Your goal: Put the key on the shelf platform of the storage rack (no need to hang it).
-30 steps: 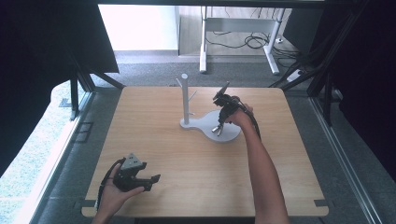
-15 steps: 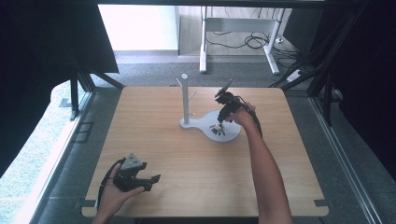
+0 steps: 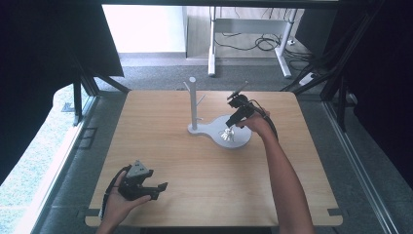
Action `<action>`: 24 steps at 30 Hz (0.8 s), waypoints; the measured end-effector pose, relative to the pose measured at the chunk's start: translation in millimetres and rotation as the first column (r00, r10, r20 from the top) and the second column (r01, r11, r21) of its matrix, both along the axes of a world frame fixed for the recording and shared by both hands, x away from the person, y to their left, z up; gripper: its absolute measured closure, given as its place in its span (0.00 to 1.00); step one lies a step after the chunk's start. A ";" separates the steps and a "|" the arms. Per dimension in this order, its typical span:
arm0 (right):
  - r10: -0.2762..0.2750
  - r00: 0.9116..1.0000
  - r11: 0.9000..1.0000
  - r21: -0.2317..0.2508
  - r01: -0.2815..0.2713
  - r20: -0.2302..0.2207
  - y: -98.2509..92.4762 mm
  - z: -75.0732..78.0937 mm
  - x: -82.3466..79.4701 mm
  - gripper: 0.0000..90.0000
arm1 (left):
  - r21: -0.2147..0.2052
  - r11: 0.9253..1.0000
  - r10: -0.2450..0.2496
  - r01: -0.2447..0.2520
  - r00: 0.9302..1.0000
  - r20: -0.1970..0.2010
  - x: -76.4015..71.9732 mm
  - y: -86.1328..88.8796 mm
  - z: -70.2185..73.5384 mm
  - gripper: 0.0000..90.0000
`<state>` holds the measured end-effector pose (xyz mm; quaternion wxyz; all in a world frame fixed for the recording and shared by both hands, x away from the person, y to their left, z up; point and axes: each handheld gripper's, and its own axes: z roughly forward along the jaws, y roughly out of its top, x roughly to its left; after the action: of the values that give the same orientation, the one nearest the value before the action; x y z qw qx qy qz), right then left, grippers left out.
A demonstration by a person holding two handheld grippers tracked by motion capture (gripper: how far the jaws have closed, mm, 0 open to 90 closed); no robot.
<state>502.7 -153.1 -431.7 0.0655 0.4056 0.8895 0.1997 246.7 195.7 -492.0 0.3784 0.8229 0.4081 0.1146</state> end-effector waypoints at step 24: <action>0.052 0.995 0.988 0.139 -0.063 0.083 -39.3 0.3 -90.5 0.50 | 0.005 1.000 0.010 -0.010 1.000 -0.002 -0.2 0.4 0.0 0.28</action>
<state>412.2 -192.5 -431.4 0.0659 0.3753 0.8812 0.2799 246.4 196.1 -492.1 0.3752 0.8219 0.4124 0.1169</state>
